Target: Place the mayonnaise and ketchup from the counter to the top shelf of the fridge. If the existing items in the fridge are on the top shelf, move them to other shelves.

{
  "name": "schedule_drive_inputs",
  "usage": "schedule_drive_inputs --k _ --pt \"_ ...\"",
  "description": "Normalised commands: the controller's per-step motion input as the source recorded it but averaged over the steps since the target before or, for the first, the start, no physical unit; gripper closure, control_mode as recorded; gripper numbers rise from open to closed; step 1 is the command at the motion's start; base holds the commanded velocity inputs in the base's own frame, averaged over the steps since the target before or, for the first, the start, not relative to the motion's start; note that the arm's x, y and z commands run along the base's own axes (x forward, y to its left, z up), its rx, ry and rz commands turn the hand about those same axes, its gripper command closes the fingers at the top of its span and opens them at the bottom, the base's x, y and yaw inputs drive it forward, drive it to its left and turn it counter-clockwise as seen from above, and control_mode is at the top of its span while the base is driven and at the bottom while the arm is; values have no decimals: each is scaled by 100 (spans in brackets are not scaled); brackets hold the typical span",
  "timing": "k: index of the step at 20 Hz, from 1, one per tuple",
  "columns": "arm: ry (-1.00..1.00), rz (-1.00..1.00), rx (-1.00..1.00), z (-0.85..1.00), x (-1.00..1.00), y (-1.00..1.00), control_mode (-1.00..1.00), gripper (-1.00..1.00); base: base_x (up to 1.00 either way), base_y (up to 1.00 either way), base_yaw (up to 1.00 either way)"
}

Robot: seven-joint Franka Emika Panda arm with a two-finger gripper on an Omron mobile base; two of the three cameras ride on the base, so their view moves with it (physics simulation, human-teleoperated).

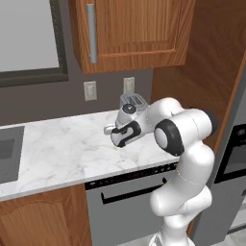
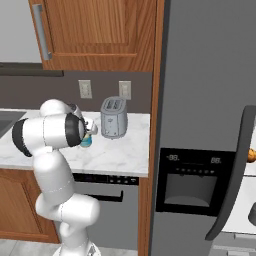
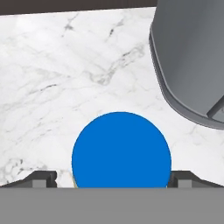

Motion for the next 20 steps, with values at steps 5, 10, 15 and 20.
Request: schedule_drive_inputs --k 5,10,15,20 --pt "-3 0 0 -4 5 6 -100 -100 0 0 0" --pt "-4 0 0 0 6 1 -100 -100 0 0 0" --pt "-1 0 0 0 1 0 -100 100 0 0 0" --pt "0 0 0 0 0 0 -100 100 0 0 0"
